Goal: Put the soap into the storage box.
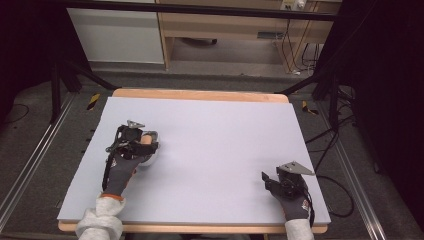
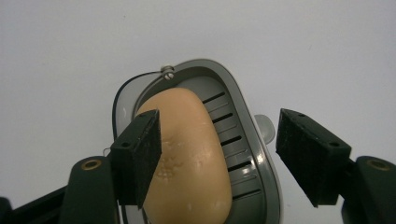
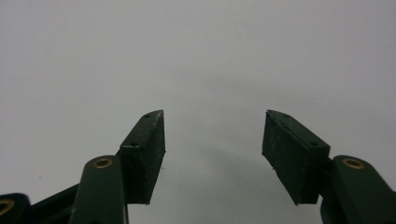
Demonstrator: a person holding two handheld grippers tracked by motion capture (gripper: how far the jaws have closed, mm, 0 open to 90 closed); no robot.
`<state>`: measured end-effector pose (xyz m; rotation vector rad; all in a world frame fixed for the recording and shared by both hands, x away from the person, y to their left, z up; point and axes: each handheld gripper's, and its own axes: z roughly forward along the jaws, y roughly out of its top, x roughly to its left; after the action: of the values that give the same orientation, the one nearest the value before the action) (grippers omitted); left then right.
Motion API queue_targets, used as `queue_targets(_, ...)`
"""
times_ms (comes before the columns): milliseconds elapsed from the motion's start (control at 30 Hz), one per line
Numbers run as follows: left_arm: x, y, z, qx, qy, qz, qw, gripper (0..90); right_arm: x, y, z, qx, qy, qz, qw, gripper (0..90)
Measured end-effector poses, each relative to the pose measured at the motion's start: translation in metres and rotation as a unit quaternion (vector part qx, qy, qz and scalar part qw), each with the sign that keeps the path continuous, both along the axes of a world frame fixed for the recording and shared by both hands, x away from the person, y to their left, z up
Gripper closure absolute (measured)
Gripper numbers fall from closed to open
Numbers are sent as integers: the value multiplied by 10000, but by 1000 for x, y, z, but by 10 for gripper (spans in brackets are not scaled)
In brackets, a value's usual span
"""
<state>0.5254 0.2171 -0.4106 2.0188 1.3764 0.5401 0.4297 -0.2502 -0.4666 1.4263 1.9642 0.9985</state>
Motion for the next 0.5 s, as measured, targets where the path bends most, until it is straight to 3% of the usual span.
queue_targets(267,-12,1,11,-177,-312,-80,9993,304,0,0,0,28,4,-30,10000,387)
queue_targets(500,-31,8,14,-381,-762,-178,9962,290,0,-1,0,-11,-64,-63,10000,372)
